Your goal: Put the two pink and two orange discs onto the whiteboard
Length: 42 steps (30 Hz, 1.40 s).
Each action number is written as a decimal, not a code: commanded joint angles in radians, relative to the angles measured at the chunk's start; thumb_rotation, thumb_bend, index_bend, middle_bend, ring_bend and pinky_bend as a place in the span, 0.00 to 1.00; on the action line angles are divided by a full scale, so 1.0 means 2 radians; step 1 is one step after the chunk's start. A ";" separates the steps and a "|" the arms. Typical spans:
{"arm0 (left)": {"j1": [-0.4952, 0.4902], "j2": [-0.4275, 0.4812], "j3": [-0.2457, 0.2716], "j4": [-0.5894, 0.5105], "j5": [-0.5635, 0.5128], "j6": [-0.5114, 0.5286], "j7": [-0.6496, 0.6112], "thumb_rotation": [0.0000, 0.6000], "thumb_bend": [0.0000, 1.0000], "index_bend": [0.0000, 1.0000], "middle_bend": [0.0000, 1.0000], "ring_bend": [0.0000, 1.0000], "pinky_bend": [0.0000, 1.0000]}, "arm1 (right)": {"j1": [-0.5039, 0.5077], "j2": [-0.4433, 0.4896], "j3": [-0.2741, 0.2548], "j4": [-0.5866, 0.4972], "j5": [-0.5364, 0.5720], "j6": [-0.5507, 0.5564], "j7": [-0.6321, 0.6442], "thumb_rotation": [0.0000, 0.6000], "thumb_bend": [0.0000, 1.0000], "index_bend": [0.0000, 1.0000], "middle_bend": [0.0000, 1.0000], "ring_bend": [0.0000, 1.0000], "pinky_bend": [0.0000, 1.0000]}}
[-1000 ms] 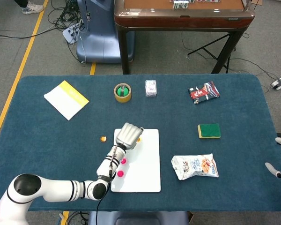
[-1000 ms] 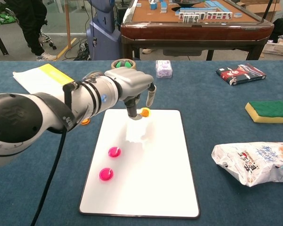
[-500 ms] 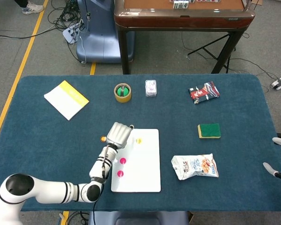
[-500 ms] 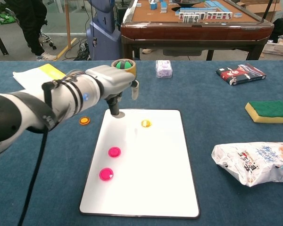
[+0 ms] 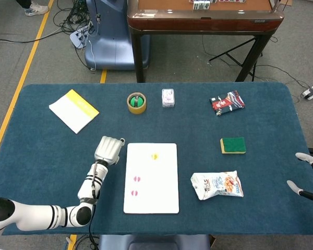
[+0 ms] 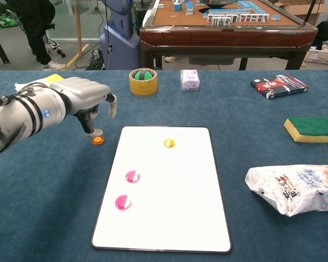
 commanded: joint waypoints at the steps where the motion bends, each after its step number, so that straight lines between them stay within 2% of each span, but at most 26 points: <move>1: 0.006 0.002 0.003 0.010 -0.002 -0.008 -0.007 1.00 0.31 0.45 1.00 1.00 1.00 | 0.001 0.000 0.000 -0.001 -0.001 -0.002 -0.002 1.00 0.00 0.28 0.35 0.33 0.40; 15: 0.021 -0.029 0.010 0.083 0.001 -0.044 -0.027 1.00 0.31 0.40 1.00 1.00 1.00 | 0.003 0.000 0.001 -0.001 0.002 -0.006 -0.001 1.00 0.00 0.28 0.35 0.33 0.40; 42: 0.034 -0.045 0.000 0.108 0.020 -0.054 -0.028 1.00 0.31 0.52 1.00 1.00 1.00 | 0.005 0.000 0.000 -0.003 0.002 -0.010 -0.006 1.00 0.00 0.28 0.35 0.33 0.40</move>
